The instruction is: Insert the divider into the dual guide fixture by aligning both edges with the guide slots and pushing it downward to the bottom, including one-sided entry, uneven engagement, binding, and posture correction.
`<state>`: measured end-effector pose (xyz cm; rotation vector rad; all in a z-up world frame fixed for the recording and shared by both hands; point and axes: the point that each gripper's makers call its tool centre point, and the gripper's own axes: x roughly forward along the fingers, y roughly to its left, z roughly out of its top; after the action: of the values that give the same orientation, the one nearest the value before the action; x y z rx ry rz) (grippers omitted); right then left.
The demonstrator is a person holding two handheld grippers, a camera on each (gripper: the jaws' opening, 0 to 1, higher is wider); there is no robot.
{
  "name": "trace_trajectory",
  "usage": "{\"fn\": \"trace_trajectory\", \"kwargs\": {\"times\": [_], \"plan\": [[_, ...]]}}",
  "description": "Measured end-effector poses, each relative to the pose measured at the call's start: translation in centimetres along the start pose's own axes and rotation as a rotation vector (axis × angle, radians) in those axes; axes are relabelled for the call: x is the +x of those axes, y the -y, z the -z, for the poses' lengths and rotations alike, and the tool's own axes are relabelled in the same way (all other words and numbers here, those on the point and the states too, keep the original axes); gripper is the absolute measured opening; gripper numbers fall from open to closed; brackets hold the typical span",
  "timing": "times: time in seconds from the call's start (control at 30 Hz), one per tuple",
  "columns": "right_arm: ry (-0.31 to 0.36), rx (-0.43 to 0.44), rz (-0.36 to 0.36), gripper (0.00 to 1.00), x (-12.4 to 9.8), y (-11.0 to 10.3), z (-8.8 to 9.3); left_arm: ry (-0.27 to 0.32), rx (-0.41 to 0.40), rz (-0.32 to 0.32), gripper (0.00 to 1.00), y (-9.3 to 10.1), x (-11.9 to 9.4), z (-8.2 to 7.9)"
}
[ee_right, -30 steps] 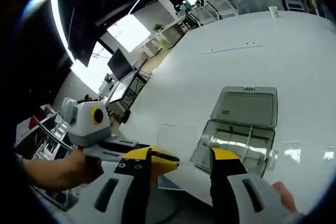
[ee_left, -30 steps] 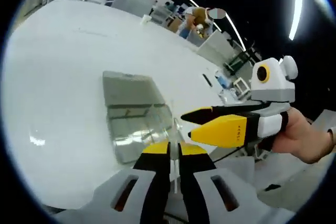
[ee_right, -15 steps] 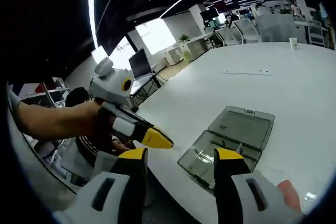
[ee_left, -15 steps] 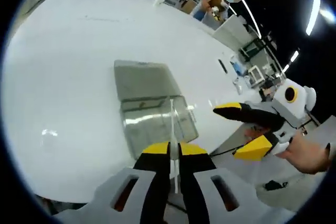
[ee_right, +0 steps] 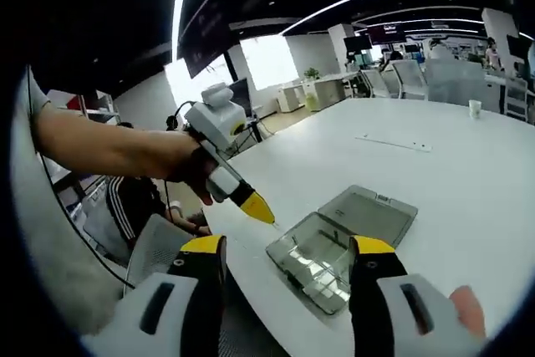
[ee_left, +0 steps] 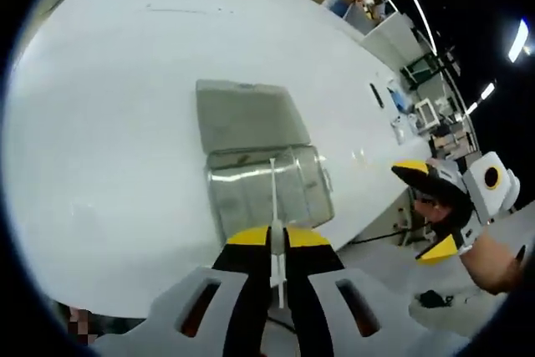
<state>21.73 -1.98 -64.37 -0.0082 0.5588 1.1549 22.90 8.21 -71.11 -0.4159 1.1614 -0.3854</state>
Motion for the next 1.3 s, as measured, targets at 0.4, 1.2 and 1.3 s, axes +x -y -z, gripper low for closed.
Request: {"fn": "trace_trajectory", "kwargs": {"times": [0.4,1.2,1.3], "plan": [[0.019,-0.056,0.0,0.62,-0.9,0.2,0.2,-0.03,-0.032,-0.028,0.02,-0.9,0.7,0.1],[0.007,-0.144,-0.04,0.65,-0.6,-0.8,-0.2,-0.025,-0.061,-0.019,0.02,-0.8,0.7,-0.6],[0.011,-0.143,-0.034,0.65,-0.7,-0.7,-0.2,-0.024,-0.068,-0.024,0.02,-0.8,0.8,-1.1]]}}
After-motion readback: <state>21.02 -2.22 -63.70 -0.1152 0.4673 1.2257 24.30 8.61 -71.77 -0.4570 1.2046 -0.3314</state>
